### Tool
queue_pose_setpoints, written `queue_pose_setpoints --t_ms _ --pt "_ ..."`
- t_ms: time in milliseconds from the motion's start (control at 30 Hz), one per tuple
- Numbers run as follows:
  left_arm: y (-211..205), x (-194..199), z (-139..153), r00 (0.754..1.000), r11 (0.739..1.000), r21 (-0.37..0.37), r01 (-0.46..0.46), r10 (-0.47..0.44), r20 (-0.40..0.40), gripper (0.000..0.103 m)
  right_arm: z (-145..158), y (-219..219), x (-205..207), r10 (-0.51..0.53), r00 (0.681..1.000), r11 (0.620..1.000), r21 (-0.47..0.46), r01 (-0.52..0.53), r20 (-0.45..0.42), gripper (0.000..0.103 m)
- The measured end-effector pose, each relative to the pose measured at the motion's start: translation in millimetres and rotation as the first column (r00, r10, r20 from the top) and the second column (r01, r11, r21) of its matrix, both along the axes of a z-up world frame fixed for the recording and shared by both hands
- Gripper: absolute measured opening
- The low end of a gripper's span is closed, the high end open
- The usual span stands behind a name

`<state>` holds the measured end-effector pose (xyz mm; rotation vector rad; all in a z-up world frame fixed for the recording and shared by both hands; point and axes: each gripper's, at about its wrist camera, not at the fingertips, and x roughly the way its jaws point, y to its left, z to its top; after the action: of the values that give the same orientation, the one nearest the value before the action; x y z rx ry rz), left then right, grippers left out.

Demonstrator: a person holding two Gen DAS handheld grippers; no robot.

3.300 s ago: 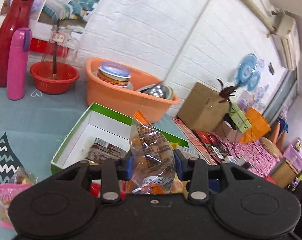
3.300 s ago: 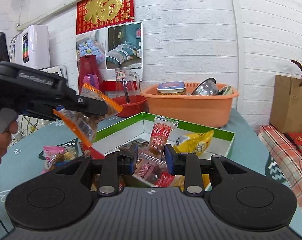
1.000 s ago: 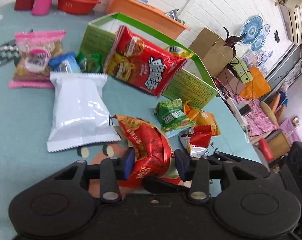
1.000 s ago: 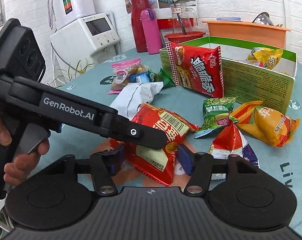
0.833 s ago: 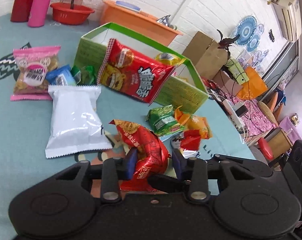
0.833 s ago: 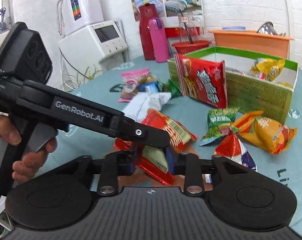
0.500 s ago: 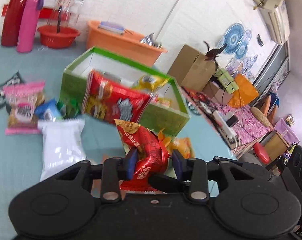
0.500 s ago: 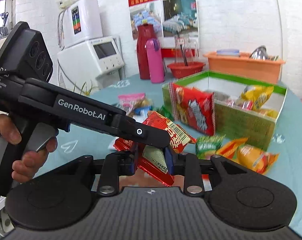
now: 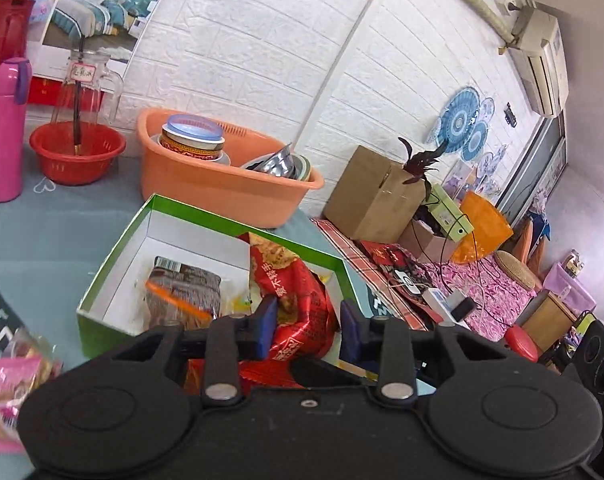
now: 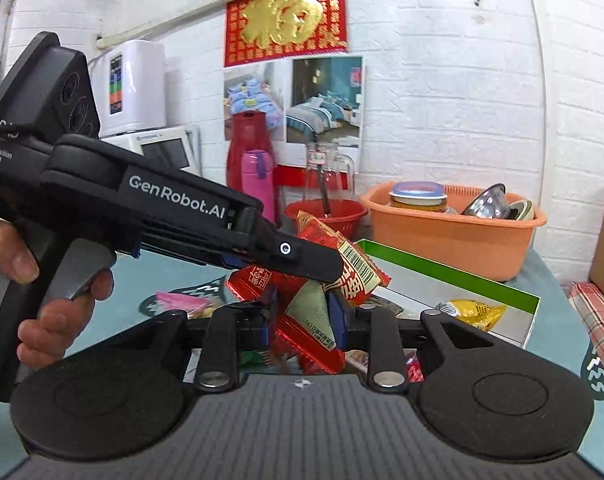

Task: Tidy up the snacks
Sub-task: 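Carry the red chip bag into the green box and release it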

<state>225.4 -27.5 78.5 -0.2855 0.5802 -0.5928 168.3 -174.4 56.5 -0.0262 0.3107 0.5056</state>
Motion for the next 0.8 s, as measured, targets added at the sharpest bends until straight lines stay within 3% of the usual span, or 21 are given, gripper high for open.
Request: queue_pose_setpoints --t_ms 133,167,200,233,267,333,400,467,633,800 --pt "-5 33 -12 1.0 1.0 0.024 -0.003 0.003 0.005 0.057 -9 -3 30 -0.019 0.999 1.0 0.002 0.019 -0.025 0.048" --pt "-6 40 -16 1.0 0.999 0.036 -0.002 0.002 0.005 0.068 -14 -3 39 -0.026 0.999 1.0 0.005 0.027 -0.035 0.048" --pt "-8 49 -22 1.0 0.999 0.053 -0.002 0.002 -0.004 0.097 -19 -4 48 -0.037 0.998 0.999 0.007 0.038 -0.045 0.048" --pt "-8 55 -27 1.0 0.998 0.069 -0.01 0.012 -0.024 0.103 -26 -5 58 -0.056 0.997 0.998 0.005 0.056 -0.061 0.051" --pt "-7 58 -31 0.999 0.996 0.08 -0.032 0.036 -0.041 0.103 -32 -6 67 -0.081 0.994 0.997 -0.002 0.081 -0.079 0.064" --pt "2 56 -37 0.997 0.996 0.071 -0.046 0.051 -0.06 0.103 -43 -9 78 -0.147 0.98 0.989 -0.032 0.144 -0.138 0.079" --pt "12 46 -35 0.998 0.999 0.04 -0.036 0.038 -0.054 0.103 -45 -21 71 -0.143 0.979 0.989 0.014 0.147 -0.144 0.082" --pt "19 34 -29 0.997 0.998 0.022 -0.057 0.058 -0.046 0.103 -42 -30 57 -0.128 0.983 0.988 0.067 0.138 -0.13 0.095" --pt "33 -11 -15 0.992 0.993 0.024 -0.112 0.114 -0.05 0.103 -23 -40 7 -0.134 0.988 0.983 0.118 0.143 -0.082 0.103" --pt "50 -59 -21 0.985 0.987 0.035 -0.16 0.162 -0.067 0.103 -18 -37 -39 -0.113 0.99 0.986 0.11 0.122 -0.083 0.103"
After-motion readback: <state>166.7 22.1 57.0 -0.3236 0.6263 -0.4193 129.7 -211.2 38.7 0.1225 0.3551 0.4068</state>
